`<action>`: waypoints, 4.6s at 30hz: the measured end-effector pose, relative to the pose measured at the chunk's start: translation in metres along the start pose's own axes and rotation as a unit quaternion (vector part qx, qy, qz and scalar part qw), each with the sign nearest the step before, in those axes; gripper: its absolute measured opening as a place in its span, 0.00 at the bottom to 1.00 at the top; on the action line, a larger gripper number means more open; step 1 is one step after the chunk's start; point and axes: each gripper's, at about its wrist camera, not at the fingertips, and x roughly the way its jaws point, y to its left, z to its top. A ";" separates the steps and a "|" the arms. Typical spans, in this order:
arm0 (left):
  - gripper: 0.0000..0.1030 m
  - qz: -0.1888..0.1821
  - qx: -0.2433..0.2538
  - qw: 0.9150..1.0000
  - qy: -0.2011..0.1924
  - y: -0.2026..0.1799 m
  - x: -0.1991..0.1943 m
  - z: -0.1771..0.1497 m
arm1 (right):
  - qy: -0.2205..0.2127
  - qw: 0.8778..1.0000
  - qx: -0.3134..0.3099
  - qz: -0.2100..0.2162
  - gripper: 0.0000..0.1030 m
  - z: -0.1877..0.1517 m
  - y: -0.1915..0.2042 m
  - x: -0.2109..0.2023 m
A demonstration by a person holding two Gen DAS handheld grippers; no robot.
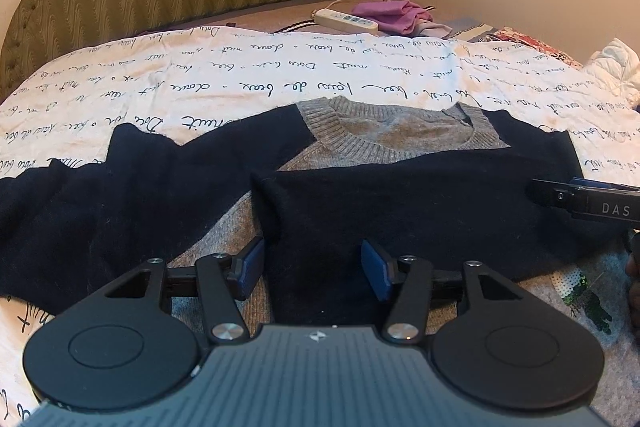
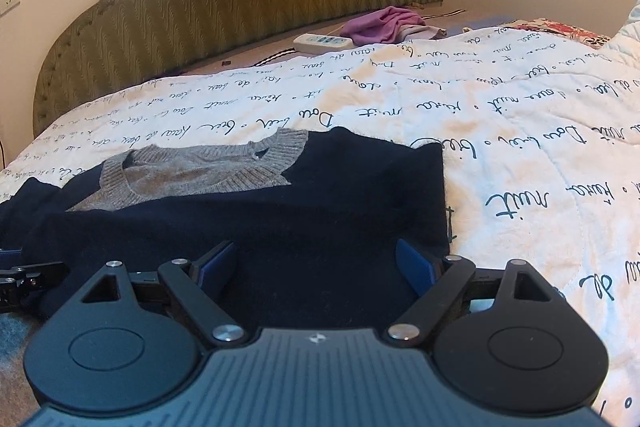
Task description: Fold small clothes
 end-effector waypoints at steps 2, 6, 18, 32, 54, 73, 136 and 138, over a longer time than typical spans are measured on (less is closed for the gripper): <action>0.58 -0.001 -0.001 1.000 0.000 0.001 0.000 0.000 | -0.001 1.000 0.002 0.001 0.85 0.000 0.000 0.000; 0.58 -0.002 -0.002 1.000 0.000 0.002 0.000 -0.001 | -0.002 1.000 0.004 0.002 0.85 0.000 -0.001 0.000; 0.59 -0.003 -0.002 1.000 0.000 0.002 -0.001 -0.001 | -0.006 1.000 0.015 0.010 0.85 0.000 -0.005 -0.001; 0.84 0.094 -0.334 0.936 -0.066 0.221 -0.075 -0.012 | -0.009 1.000 0.023 0.015 0.85 0.000 -0.006 -0.003; 0.07 0.242 -0.320 0.912 -0.086 0.270 -0.043 -0.002 | -0.012 0.999 0.032 0.022 0.85 -0.001 -0.008 -0.003; 0.23 0.048 0.286 0.953 -0.085 -0.083 -0.016 -0.031 | -0.017 0.998 0.044 0.030 0.85 -0.002 -0.010 -0.003; 0.90 -0.045 0.044 0.996 -0.057 -0.005 -0.078 -0.075 | 0.096 0.975 0.075 0.185 0.08 0.089 0.020 -0.008; 0.90 -0.045 0.044 0.996 -0.057 -0.005 -0.078 -0.075 | 0.098 0.979 0.096 0.149 0.08 0.087 -0.011 -0.006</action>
